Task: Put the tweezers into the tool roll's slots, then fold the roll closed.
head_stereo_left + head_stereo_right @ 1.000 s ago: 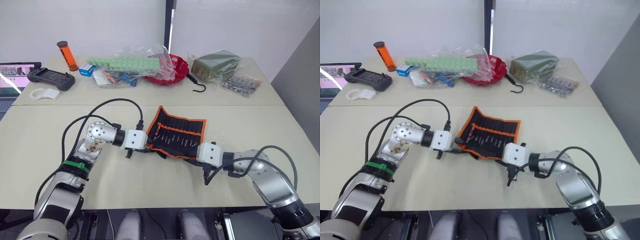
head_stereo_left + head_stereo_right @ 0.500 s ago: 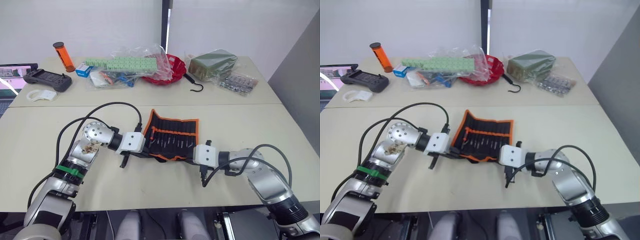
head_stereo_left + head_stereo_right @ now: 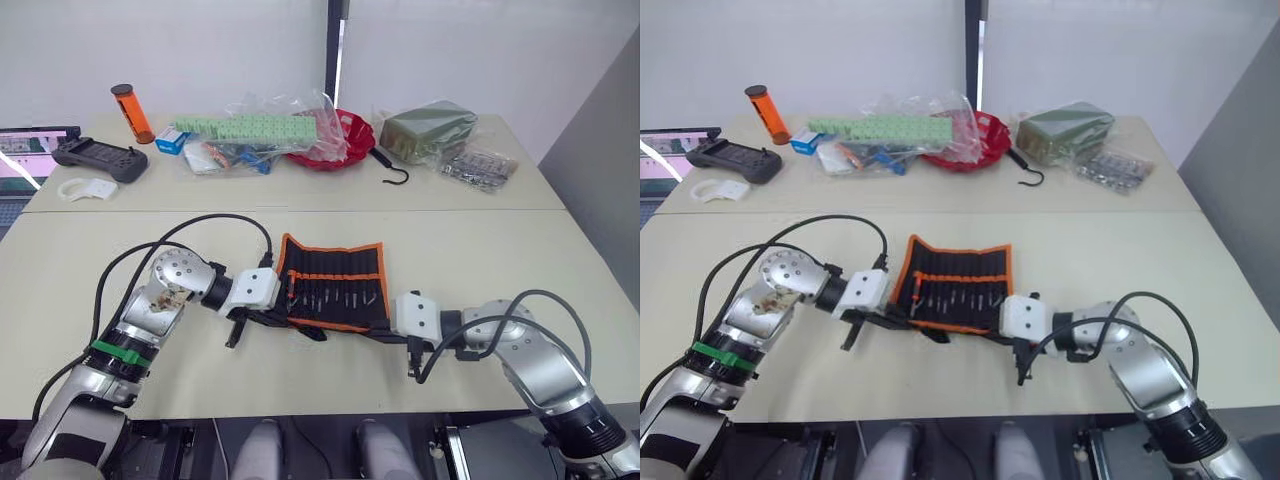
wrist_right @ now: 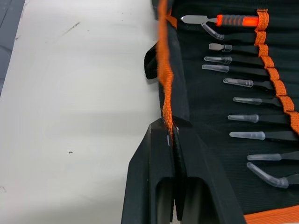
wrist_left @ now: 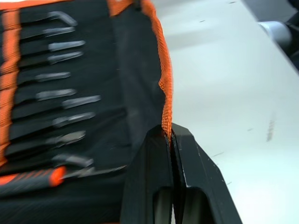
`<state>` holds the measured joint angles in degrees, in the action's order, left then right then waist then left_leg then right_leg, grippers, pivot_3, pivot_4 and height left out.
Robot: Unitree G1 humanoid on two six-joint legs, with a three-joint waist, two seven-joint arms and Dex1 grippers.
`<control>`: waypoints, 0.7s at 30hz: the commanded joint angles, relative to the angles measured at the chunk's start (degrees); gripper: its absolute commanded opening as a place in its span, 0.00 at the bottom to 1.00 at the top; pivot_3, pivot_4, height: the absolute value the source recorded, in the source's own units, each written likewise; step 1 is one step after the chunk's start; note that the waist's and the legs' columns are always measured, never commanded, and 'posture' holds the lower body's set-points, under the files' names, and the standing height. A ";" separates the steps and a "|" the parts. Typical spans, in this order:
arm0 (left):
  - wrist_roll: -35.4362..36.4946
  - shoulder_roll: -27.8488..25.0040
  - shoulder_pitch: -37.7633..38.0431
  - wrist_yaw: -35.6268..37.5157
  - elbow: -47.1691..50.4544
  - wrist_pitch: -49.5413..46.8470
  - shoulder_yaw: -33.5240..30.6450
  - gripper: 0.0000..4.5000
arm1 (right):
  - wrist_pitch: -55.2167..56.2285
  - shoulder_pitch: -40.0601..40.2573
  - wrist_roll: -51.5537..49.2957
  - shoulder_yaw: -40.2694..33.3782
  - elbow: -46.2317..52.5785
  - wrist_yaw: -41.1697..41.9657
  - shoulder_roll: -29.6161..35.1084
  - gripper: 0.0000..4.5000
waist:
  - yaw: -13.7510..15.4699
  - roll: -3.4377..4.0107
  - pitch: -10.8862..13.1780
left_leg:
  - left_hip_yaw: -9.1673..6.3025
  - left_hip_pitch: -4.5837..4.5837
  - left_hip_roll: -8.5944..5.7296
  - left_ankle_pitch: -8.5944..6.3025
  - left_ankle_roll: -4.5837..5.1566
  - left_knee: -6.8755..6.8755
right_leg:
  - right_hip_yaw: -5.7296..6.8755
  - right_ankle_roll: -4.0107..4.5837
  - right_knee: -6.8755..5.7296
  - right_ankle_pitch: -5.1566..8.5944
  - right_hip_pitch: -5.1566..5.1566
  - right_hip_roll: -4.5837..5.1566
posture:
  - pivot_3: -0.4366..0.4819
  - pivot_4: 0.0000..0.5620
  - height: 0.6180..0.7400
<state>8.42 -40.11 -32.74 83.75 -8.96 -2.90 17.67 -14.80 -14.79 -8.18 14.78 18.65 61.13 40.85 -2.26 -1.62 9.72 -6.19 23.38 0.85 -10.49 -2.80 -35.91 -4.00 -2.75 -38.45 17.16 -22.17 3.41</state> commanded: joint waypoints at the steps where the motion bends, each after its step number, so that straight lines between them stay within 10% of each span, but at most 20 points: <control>1: 0.95 -0.33 -0.86 -0.57 -0.31 -2.52 -1.75 0.00 | -0.03 -2.29 -0.75 -0.92 -2.04 0.10 -0.50 0.00 | -0.06 0.00 0.00 | 0.00 0.00 0.00 0.00 0.00 0.01 | 0.00 0.00 0.00 0.00 0.00 0.00 | 0.48 0.27 1.00; 21: -3.66 4.81 -4.49 -11.62 -3.99 -8.05 -1.22 0.00 | 5.89 -12.75 4.53 2.46 -21.44 -0.87 -7.19 0.00 | 0.30 0.00 0.00 | -0.01 0.00 -0.04 0.00 0.00 -0.04 | 0.00 0.00 -0.10 -0.01 -0.01 0.02 | 0.48 0.27 1.00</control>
<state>5.11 -35.71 -35.99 73.57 -14.03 -10.53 17.45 -10.24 -26.69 -3.70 17.69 -3.12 60.80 33.88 -1.96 -1.62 9.72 -6.20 23.38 0.82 -10.49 -2.80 -35.95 -4.00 -2.75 -38.55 17.16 -22.18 3.43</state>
